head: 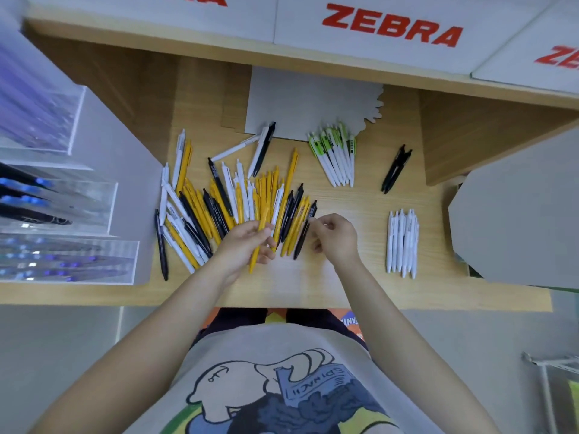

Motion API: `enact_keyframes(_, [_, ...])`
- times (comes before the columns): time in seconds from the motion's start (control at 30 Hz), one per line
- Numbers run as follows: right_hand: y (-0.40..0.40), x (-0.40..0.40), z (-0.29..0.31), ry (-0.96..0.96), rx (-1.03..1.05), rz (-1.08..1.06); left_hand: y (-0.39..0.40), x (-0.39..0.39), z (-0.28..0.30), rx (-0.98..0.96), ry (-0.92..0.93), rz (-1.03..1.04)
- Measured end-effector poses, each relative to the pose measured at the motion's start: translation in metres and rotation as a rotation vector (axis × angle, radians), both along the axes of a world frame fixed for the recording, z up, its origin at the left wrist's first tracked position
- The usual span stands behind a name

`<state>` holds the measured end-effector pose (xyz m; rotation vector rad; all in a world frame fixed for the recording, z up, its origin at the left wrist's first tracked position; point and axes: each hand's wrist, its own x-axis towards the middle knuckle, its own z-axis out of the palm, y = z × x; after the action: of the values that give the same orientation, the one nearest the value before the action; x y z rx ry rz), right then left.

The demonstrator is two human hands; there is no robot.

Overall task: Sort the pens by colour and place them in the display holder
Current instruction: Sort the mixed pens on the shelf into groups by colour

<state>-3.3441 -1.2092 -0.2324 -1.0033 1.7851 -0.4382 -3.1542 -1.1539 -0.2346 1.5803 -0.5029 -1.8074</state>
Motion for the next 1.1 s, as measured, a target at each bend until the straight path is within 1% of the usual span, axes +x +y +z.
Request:
enact_keyframes(0.07, [-0.001, 0.006, -0.012, 0.137, 0.067, 0.021, 0.001, 0.005, -0.004, 0.021, 0.028, 0.042])
enact_keyframes(0.17, [-0.001, 0.026, -0.02, 0.213, 0.07, 0.093, 0.003, 0.011, -0.008, 0.05, 0.07, 0.105])
enact_keyframes(0.27, [-0.003, 0.046, -0.023, 0.268, 0.065, 0.091, 0.004, 0.017, -0.014, 0.077, 0.096, 0.16])
enact_keyframes(0.4, [-0.001, 0.059, -0.028, 0.275, 0.083, 0.086, 0.004, 0.02, -0.02, 0.074, 0.147, 0.175])
enact_keyframes(0.53, [0.005, 0.071, -0.027, 0.295, 0.055, 0.116, 0.002, 0.021, -0.021, 0.071, 0.169, 0.163])
enact_keyframes(0.73, [0.004, 0.073, -0.025, 0.168, 0.077, 0.068, 0.004, 0.026, -0.021, 0.08, 0.216, 0.166])
enact_keyframes(0.87, [0.002, 0.07, -0.025, 0.145, 0.132, 0.113, 0.005, 0.028, -0.019, 0.084, 0.243, 0.173])
enact_keyframes(1.1, [-0.002, 0.073, -0.023, 0.194, 0.13, 0.181, 0.003, 0.031, -0.017, 0.102, 0.266, 0.165])
